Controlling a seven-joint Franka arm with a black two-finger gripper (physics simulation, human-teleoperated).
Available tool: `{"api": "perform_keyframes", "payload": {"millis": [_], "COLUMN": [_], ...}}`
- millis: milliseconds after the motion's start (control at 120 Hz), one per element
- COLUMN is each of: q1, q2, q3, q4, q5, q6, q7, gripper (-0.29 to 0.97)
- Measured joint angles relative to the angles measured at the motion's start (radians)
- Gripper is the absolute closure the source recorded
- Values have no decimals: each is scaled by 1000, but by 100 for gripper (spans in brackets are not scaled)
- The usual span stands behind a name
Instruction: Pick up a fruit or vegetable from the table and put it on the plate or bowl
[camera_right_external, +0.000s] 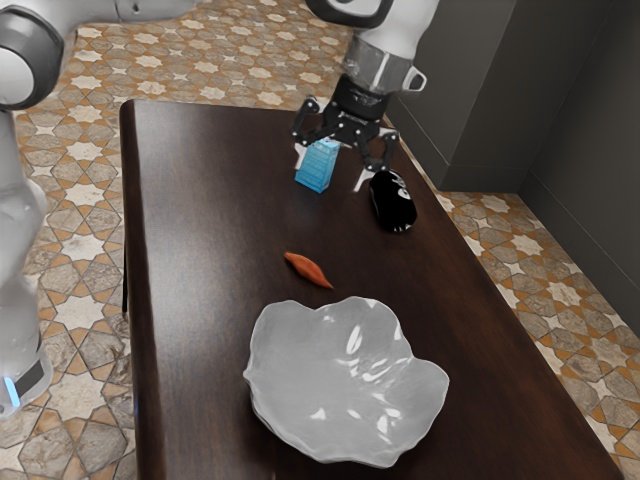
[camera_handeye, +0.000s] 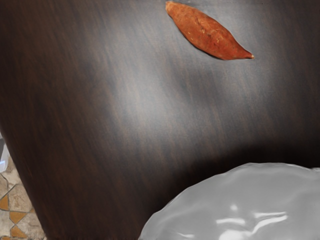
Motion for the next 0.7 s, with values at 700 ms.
{"api": "perform_keyframes", "payload": {"millis": [700], "q1": [67], "q2": [-76], "q3": [98], "q4": [-332], "q5": [-3], "q6": [249], "q7": [-703], "gripper": [0]}}
